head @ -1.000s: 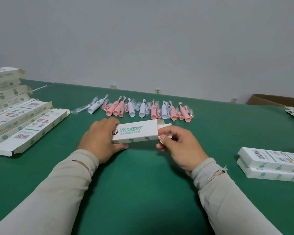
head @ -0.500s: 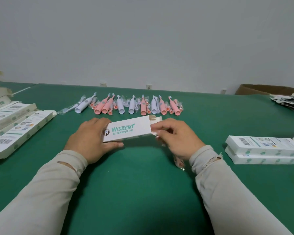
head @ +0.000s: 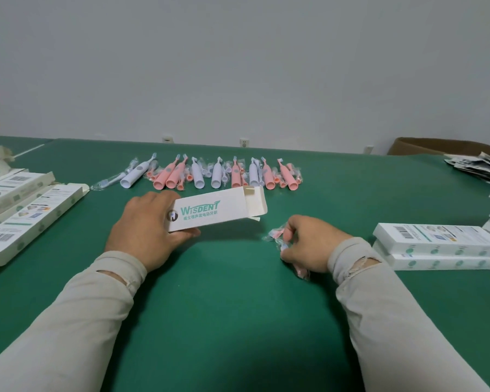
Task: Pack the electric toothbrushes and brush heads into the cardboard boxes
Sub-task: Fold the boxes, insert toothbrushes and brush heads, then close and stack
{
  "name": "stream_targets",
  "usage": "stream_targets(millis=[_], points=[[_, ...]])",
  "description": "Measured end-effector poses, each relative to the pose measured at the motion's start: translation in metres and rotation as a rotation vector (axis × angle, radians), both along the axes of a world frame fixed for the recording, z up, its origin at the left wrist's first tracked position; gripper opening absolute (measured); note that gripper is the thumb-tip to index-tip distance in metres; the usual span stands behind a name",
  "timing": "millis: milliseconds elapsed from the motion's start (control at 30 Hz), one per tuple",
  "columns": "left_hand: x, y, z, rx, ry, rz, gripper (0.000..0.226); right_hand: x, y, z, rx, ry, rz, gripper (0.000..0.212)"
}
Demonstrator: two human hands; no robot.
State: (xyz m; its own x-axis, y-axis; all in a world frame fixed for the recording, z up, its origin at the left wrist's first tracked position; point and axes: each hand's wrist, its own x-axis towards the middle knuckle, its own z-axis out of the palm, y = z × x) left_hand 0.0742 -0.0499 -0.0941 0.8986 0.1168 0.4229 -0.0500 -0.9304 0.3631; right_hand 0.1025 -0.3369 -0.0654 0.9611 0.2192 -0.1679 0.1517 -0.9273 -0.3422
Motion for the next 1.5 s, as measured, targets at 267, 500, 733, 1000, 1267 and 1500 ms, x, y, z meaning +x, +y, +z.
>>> stream_targets(millis=[267,500,733,1000,1267,1500], points=[[-0.002,-0.002,0.000,-0.016,-0.033,0.021,0.050,-0.012,0.007,0.020,1.271,0.103,0.098,0.034],[-0.003,-0.004,0.000,-0.023,-0.012,0.002,0.052,-0.008,0.016,0.017,1.437,0.147,0.092,0.028],[-0.003,-0.006,0.001,-0.027,-0.011,0.000,0.053,-0.006,0.029,0.007,1.108,-0.547,-0.239,0.017],[-0.003,-0.007,0.000,-0.013,-0.028,-0.014,0.053,-0.012,0.043,0.004,1.234,-0.414,-0.208,0.017],[-0.002,-0.008,0.000,0.009,-0.032,-0.044,0.053,-0.009,0.046,-0.002,1.196,-0.448,-0.324,0.011],[-0.002,-0.008,-0.001,0.034,-0.021,-0.045,0.053,-0.007,0.046,-0.004,0.747,-0.590,-0.265,0.024]])
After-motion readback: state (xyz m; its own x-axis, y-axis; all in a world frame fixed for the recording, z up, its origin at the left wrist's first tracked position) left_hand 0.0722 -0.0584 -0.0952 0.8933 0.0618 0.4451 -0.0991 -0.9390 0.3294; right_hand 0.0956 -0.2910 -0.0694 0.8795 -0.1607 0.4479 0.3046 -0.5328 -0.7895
